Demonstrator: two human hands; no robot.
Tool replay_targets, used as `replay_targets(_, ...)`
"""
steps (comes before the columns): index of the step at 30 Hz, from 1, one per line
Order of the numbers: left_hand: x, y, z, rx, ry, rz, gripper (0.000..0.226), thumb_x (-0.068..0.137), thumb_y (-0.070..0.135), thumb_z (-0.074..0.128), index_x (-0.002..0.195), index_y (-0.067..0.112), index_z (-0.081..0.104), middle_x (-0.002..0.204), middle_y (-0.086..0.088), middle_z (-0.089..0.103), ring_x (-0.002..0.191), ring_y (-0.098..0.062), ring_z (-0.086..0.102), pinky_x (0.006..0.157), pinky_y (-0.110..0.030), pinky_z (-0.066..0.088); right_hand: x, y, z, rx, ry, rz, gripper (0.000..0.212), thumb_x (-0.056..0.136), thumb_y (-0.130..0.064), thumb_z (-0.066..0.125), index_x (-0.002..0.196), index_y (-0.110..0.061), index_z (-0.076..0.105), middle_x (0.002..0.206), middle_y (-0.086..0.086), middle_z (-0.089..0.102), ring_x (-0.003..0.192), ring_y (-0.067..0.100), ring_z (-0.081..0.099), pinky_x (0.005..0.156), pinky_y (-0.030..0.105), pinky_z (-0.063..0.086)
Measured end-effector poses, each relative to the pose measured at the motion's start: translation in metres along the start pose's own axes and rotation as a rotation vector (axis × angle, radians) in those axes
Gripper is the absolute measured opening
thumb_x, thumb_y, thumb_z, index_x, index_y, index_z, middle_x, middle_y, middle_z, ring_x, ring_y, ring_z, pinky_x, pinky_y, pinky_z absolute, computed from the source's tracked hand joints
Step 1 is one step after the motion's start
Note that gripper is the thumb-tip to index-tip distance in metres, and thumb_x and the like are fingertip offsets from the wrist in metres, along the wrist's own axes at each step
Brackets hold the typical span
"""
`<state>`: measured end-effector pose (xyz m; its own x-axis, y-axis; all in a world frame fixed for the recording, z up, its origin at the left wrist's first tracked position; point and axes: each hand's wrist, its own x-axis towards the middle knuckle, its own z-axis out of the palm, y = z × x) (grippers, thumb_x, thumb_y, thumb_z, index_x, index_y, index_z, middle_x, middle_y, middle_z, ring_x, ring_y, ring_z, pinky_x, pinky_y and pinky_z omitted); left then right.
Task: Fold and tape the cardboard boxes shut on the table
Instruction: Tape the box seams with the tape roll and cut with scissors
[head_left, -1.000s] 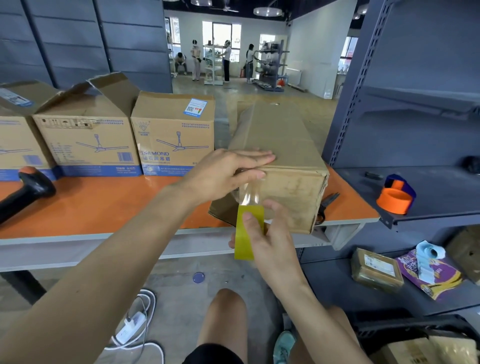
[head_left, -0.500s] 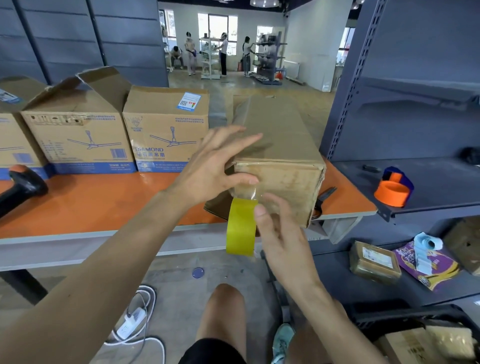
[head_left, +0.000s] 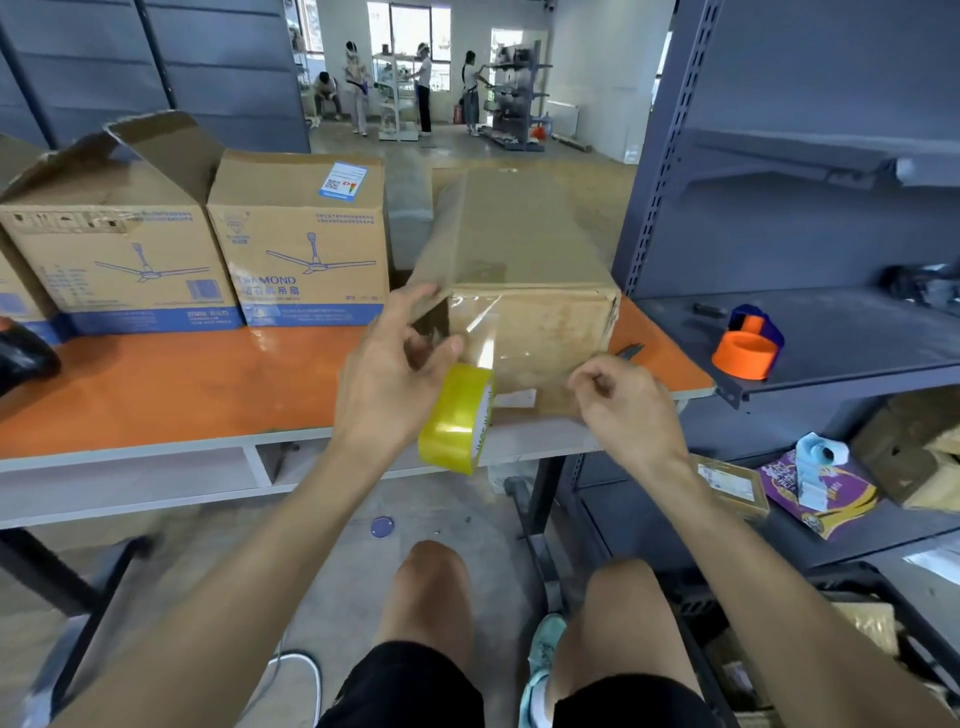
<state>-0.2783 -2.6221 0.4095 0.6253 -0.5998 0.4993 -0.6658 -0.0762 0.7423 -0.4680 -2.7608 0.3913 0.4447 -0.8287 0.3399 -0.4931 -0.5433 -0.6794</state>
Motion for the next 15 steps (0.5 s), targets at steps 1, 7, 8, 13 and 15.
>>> replay_targets(1, -0.002, -0.001, 0.002, -0.010, -0.004, -0.020, 0.047, 0.093, 0.037, 0.070, 0.135, 0.045, 0.049, 0.084, 0.017, 0.064, 0.087, -0.006, 0.064, 0.082, -0.031, 0.049, 0.007, 0.002, -0.004, -0.014, 0.005, 0.016, 0.021, 0.093, -0.021, 0.053, 0.079, -0.025, 0.068, 0.074, -0.011, 0.069, 0.078, 0.019, 0.065, 0.070, 0.033, 0.051)
replay_targets(7, -0.011, -0.001, 0.022, -0.133, -0.029, -0.118, 0.059, 0.087, 0.057, 0.071, 0.137, 0.048, 0.040, 0.082, 0.022, 0.072, 0.089, -0.006, 0.070, 0.087, -0.035, 0.054, 0.025, 0.026, -0.012, 0.144, 0.224, 0.121, 0.020, 0.085, -0.028, 0.043, 0.074, -0.027, 0.060, 0.070, -0.011, 0.060, 0.072, 0.016, 0.057, 0.061, 0.033, 0.041)
replay_targets(8, -0.011, 0.001, 0.026, -0.143, -0.025, -0.143, 0.066, 0.084, 0.065, 0.069, 0.138, 0.049, 0.036, 0.085, 0.022, 0.072, 0.091, -0.008, 0.070, 0.090, -0.039, 0.054, 0.031, 0.034, -0.011, 0.108, 0.210, 0.148, 0.019, 0.091, -0.022, 0.043, 0.089, -0.025, 0.063, 0.082, -0.007, 0.063, 0.083, 0.023, 0.060, 0.069, 0.035, 0.045)
replay_targets(13, -0.007, 0.016, 0.041, -0.085, -0.019, -0.218, 0.088, 0.072, 0.085, 0.060, 0.143, 0.049, 0.022, 0.097, 0.021, 0.065, 0.092, 0.003, 0.062, 0.085, -0.037, 0.049, 0.065, 0.057, 0.005, -0.302, -0.166, 0.109, 0.026, 0.094, -0.001, 0.045, 0.112, -0.002, 0.063, 0.116, 0.021, 0.054, 0.094, 0.037, 0.056, 0.080, 0.036, 0.043)
replay_targets(15, -0.003, 0.018, 0.044, -0.080, -0.015, -0.196, 0.083, 0.080, 0.065, 0.070, 0.146, 0.045, 0.023, 0.094, 0.015, 0.065, 0.091, -0.002, 0.064, 0.081, -0.037, 0.051, 0.072, 0.060, 0.006, -0.380, -0.228, 0.103, 0.027, 0.092, -0.002, 0.047, 0.114, 0.003, 0.063, 0.122, 0.023, 0.049, 0.101, 0.040, 0.056, 0.088, 0.039, 0.046)
